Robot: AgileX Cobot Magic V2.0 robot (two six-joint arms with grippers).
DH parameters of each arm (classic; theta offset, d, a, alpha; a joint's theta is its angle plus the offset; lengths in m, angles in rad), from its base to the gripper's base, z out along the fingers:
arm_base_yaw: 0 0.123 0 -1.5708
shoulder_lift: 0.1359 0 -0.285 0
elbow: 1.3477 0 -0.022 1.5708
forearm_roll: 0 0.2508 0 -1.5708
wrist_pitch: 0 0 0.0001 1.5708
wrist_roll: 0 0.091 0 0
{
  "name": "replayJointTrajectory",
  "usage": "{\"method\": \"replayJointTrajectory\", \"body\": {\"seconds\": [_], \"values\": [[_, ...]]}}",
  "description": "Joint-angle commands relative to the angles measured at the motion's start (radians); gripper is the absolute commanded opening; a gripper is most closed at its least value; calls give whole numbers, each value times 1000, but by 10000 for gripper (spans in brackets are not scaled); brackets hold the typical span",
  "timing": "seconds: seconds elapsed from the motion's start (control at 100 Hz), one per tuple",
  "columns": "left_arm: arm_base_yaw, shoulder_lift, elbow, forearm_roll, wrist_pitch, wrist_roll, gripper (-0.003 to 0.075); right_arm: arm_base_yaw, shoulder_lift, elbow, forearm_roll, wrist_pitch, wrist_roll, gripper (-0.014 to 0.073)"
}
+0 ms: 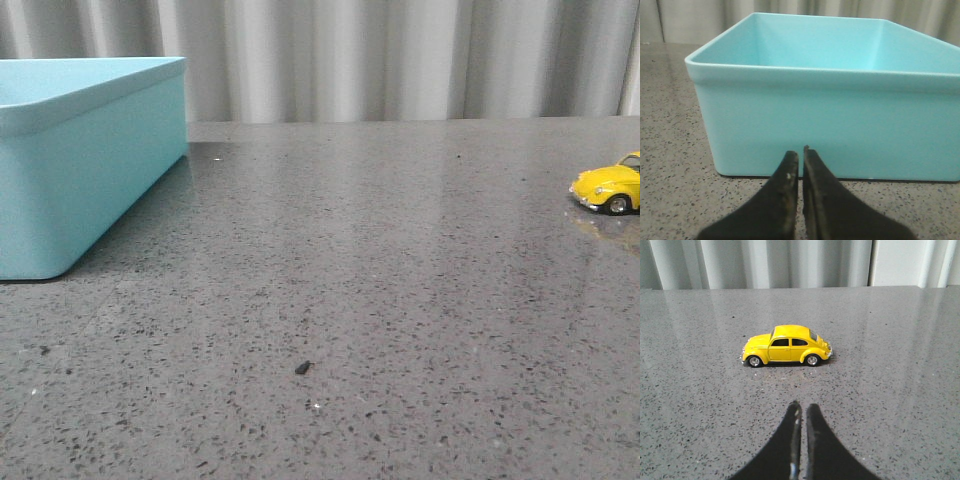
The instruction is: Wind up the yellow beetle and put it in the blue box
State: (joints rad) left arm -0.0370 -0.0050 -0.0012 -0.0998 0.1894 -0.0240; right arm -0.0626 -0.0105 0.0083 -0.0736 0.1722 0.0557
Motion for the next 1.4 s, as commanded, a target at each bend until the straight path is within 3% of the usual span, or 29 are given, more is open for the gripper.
{"method": "replayJointTrajectory", "body": {"seconds": [0.0,0.55,0.76,1.22,1.39], "values": [[-6,-30,26,-3,-91,-8,-21,-3,-20,22,-8,-93,-4,-50],[-6,-30,23,-3,-109,-8,-21,-3,-20,20,-8,-111,-4,-50],[-6,-10,-41,63,-60,-8,-21,-3,11,-66,-12,-73,-4,-50],[-6,367,-348,100,-31,-8,-21,-3,570,-475,-9,92,-4,-50],[-6,423,-364,122,-62,-8,-21,-1,692,-509,-7,15,-4,-50]]}}
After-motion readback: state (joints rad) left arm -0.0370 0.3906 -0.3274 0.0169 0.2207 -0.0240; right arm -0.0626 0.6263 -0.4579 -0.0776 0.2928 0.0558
